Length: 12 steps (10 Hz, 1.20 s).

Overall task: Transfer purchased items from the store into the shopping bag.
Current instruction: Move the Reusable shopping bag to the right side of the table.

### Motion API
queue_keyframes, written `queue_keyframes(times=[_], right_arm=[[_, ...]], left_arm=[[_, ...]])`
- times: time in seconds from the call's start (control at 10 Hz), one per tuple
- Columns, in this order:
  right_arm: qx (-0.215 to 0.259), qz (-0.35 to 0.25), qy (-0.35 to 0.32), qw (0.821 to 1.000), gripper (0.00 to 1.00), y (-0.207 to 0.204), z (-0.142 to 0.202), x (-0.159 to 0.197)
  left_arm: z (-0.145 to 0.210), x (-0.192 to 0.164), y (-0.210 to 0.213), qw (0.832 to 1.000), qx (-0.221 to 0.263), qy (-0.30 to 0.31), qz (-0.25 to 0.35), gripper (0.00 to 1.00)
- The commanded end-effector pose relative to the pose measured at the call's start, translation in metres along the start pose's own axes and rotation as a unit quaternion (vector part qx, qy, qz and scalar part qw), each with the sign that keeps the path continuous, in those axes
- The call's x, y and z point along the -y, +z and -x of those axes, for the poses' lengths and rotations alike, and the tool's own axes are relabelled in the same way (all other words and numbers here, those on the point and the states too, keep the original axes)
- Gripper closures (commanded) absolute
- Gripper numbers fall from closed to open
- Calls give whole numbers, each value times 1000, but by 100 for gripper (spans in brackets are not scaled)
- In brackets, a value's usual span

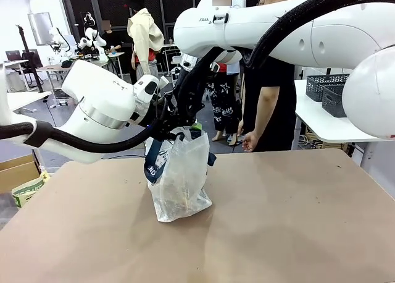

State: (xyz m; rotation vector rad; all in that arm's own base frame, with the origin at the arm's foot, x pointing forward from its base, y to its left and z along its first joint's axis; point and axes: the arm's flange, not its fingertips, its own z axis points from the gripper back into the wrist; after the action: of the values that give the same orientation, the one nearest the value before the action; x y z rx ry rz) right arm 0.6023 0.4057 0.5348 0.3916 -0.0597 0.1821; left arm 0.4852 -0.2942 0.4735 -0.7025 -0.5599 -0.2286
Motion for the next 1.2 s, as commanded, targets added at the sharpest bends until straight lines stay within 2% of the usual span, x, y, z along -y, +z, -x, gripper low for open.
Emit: queue_keyframes(times=[0.0, 0.3, 0.4, 1.1], right_arm=[[-13, -12, 7, 1000, 100, 0, -2, 1], [-15, -12, 11, 1000, 100, -1, -1, 2], [-16, -13, 11, 1000, 100, -1, 0, 1], [-19, -13, 16, 1000, 100, 0, 0, 0]], left_arm=[[-4, 4, 3, 1000, 2, -2, -29, 24], [-4, 2, 5, 999, 4, -1, -36, 84], [-3, 2, 6, 999, 4, 0, -36, 100], [-7, 8, 37, 998, -3, -6, -69, 100]])
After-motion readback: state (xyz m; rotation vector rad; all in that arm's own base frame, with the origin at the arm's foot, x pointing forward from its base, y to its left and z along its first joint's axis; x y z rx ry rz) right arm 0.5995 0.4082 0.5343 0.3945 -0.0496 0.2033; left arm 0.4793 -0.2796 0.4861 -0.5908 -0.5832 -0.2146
